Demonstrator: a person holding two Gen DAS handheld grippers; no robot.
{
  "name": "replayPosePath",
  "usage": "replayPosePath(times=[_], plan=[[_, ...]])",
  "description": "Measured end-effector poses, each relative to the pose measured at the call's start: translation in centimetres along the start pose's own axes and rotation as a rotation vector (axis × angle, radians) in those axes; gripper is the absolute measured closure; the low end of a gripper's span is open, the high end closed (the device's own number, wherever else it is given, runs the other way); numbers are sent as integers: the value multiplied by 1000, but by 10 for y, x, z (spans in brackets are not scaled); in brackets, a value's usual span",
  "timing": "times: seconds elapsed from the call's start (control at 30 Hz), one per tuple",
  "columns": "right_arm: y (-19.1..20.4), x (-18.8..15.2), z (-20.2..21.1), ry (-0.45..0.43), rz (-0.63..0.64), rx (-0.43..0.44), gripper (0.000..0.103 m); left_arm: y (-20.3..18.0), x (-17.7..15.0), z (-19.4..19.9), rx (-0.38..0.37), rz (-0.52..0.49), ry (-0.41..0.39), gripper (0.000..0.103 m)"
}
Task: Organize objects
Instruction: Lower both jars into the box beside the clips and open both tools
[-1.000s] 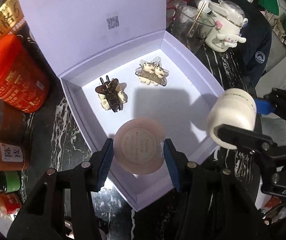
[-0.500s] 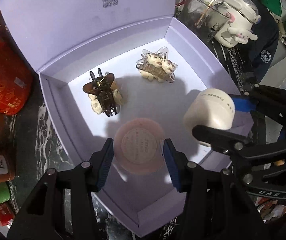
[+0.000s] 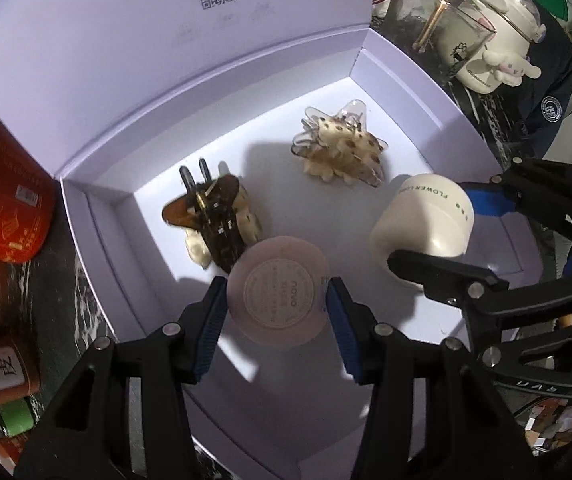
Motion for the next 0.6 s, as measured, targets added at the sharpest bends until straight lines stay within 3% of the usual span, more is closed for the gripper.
replayPosePath(times=[0.6], plan=[[-13,19,-11,-37,-22,-20,54,1,18,-7,41,22,-35,55]])
Point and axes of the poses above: each gripper's, at about its wrist camera, not at the fingertips, and z roughly against the way its jaws point, y to its left, x to its top, the point moved 5 cm from there along -z, roughly the way its jaws point, and after that the axes turned 9 degrees about z, right-handed, at the moved point
